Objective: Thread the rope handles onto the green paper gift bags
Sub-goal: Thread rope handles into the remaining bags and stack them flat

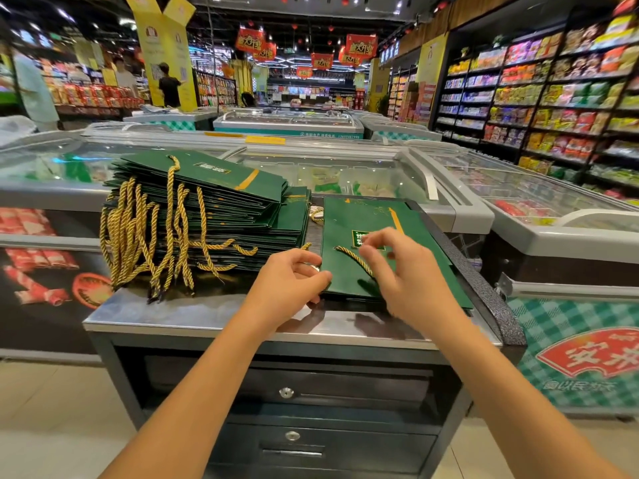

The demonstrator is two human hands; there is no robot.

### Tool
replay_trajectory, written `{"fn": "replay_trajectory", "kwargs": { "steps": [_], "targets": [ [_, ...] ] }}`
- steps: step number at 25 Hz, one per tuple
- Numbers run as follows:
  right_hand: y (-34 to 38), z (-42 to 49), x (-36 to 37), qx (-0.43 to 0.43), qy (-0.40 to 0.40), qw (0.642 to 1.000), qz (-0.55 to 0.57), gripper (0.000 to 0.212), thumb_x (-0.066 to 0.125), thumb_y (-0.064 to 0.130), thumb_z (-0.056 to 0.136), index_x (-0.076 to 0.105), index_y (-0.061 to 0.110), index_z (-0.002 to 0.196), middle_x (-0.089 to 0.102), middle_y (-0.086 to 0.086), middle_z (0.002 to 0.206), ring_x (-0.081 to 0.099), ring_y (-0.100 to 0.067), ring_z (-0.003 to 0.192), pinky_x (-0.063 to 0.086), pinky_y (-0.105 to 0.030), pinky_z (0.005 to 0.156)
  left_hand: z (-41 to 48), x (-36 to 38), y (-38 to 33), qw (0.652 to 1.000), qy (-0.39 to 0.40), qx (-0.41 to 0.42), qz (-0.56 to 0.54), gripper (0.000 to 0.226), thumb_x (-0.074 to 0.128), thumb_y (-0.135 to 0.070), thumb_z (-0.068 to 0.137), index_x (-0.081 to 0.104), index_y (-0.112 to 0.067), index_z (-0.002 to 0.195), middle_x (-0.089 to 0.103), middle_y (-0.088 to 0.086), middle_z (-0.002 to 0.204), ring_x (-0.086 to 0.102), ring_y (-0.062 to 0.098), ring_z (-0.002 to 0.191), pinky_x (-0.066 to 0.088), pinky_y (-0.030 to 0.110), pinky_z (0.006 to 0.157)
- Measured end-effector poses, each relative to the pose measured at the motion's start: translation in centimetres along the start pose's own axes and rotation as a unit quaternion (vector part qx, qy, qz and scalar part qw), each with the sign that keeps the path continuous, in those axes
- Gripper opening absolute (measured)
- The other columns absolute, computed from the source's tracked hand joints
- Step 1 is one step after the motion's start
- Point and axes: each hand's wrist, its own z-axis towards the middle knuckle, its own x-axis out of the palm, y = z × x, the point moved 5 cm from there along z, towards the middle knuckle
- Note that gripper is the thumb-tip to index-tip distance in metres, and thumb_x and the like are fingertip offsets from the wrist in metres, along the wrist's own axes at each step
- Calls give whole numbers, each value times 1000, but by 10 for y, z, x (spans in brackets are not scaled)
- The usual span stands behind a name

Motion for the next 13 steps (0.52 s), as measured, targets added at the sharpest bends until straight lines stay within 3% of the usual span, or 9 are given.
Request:
{"fn": "replay_trajectory", "kwargs": {
  "steps": [3,7,10,13],
  "targets": [
    [-29,12,6,82,94,991,-39,19,47,30,107,54,13,103,63,-1,85,46,-13,58,35,-36,60,0,0,3,1000,1,-11,-15,26,76,-23,87,69,-25,112,73,0,95,74,16,84,62,51,79],
    [-35,-15,6,84,126,988,-29,21,42,31,108,50,15,99,60,3,74,47,-7,55,32,-23,50,1,-1,1,998,1,37,51,33,71,-23,90,68,-20,123,73,-7,94,70,4,87,57,24,82],
    [-25,-41,-6,71,132,989,-14,20,42,34,108,49,19,96,71,2,91,45,-8,53,32,-24,51,1,-1,1,999,1,31,43,35,70,-23,91,67,-19,126,73,-6,98,71,5,90,60,30,84],
    [-14,-65,-19,55,140,989,-6,18,44,37,105,51,25,95,66,0,76,44,-12,53,32,-26,51,1,0,1,997,6,46,64,38,70,-23,92,65,-17,129,73,-7,95,71,2,85,57,25,84]
  ]
}}
